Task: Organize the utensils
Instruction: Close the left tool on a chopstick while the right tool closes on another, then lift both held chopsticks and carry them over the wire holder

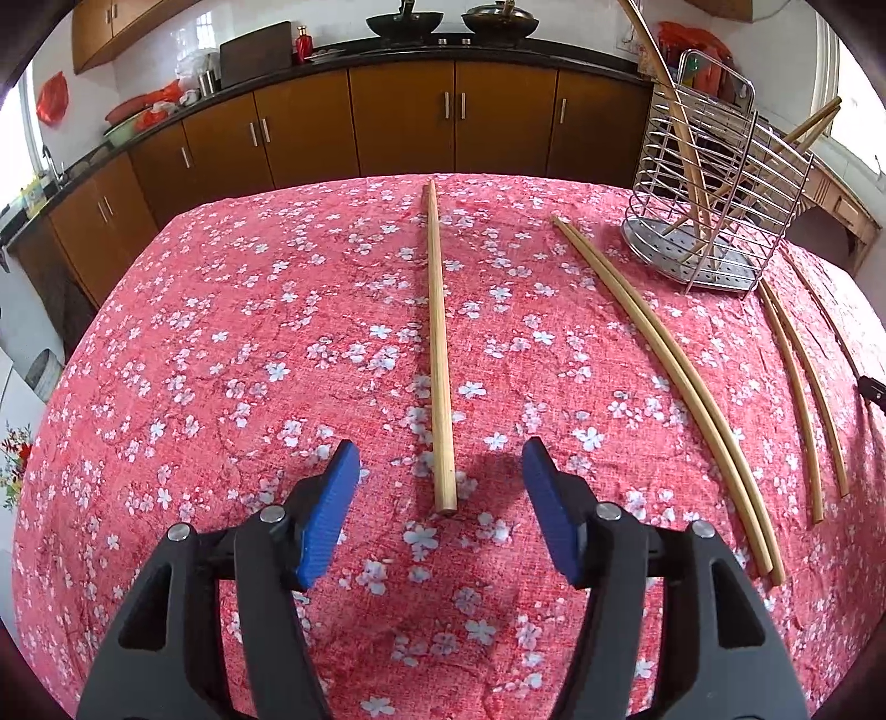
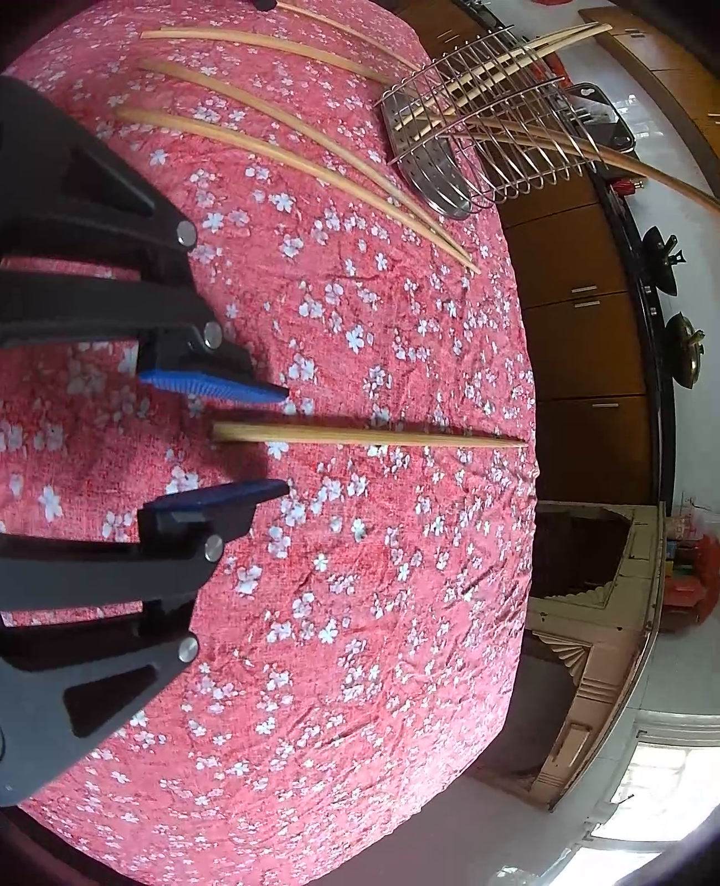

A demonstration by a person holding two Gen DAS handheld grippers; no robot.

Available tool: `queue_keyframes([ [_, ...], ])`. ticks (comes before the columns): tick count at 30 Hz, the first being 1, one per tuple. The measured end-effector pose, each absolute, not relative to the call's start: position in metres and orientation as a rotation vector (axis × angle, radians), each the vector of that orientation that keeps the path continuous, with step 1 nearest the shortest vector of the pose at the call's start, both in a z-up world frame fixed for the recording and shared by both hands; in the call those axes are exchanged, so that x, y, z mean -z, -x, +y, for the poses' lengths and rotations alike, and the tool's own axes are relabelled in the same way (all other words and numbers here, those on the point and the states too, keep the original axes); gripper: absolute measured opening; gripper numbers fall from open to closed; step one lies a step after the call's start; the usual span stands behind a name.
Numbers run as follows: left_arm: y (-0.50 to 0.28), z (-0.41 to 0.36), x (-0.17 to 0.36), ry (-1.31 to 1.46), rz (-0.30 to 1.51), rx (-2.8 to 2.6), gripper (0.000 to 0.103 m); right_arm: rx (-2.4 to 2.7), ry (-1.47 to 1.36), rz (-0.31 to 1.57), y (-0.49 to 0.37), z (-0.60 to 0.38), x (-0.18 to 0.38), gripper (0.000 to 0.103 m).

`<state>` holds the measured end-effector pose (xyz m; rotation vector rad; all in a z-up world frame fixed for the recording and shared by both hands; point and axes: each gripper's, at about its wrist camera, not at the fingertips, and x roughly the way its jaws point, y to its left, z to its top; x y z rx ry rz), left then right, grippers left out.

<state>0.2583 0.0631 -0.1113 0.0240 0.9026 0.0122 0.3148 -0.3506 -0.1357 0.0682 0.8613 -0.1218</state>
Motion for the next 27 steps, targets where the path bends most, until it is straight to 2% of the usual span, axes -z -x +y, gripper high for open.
queue_keyframes([
  [3, -0.255, 0.061, 0.111, -0.027, 0.901, -0.012, 0.057, 0.120, -0.049, 0.861, -0.311, -0.345, 0.136, 0.022],
  [6, -0.248, 0.061, 0.111, -0.038, 0.897, -0.001, 0.049, 0.109, -0.047, 0.861, -0.308, -0.342, 0.136, 0.016],
  [9, -0.245, 0.055, 0.111, -0.053, 0.891, 0.011, 0.033, 0.117, -0.044, 0.861, -0.306, -0.340, 0.136, 0.012],
  [11, -0.242, 0.053, 0.110, -0.059, 0.888, 0.013, 0.017, 0.120, -0.050, 0.861, -0.304, -0.340, 0.136, 0.008],
  [14, -0.240, 0.049, 0.110, -0.069, 0.888, 0.015, 0.008, 0.119, -0.070, 0.858, -0.300, -0.342, 0.135, 0.008],
  [21, -0.226, 0.057, 0.106, -0.037, 0.876, 0.033, 0.007, 0.122, -0.080, 0.824, -0.280, -0.343, 0.127, 0.008],
  [27, -0.209, 0.063, 0.074, -0.032, 0.778, 0.030, 0.007, 0.129, -0.033, 0.720, -0.255, -0.341, 0.090, 0.008],
])
